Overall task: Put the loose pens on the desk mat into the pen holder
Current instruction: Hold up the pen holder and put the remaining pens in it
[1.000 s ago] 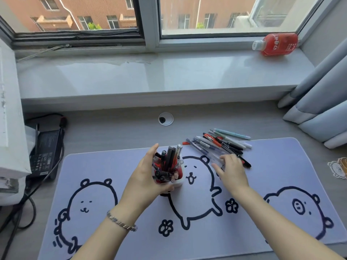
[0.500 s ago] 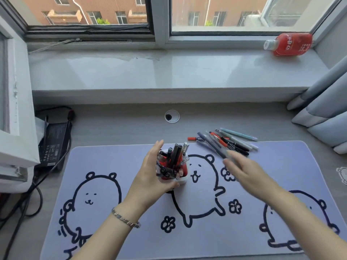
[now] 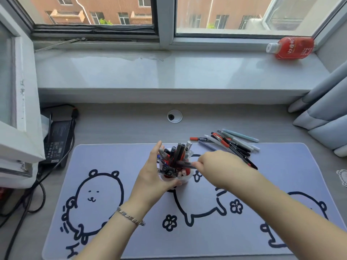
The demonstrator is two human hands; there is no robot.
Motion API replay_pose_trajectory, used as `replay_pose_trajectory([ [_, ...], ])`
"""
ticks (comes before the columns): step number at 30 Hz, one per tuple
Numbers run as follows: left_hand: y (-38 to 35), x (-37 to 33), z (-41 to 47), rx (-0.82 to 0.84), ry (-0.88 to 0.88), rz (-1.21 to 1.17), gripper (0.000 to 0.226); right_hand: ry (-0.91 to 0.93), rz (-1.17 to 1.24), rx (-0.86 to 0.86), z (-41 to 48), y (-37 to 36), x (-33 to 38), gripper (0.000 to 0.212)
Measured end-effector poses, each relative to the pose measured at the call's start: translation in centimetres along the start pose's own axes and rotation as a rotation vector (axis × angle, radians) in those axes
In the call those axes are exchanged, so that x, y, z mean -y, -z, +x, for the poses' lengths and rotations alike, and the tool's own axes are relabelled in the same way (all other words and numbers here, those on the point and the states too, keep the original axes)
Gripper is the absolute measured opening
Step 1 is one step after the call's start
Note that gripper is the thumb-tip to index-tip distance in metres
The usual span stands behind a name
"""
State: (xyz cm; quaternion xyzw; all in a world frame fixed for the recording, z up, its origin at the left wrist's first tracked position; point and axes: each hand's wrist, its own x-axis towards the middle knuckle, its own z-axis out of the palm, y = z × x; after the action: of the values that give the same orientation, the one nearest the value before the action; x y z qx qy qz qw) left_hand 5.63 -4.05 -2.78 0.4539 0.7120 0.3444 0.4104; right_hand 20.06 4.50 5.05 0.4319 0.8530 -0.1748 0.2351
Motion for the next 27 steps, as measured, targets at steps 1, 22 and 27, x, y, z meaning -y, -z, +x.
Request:
replay_pose_trajectory([
  [1, 0.0, -0.1, 0.0, -0.004, 0.001, 0.003, 0.102, -0.032, 0.073, -0.043, 0.7, -0.2, 0.4, 0.017],
  [22, 0.2, -1.2, 0.1, 0.003, 0.009, 0.128, 0.104, -0.27, 0.773, -0.795, 2.9, -7.2, -7.8, 0.029],
  [27, 0.1, -0.6, 0.0, -0.002, 0.011, 0.119, 0.1, -0.444, 0.421, -0.368, 5.5, -10.4, -10.7, 0.038],
])
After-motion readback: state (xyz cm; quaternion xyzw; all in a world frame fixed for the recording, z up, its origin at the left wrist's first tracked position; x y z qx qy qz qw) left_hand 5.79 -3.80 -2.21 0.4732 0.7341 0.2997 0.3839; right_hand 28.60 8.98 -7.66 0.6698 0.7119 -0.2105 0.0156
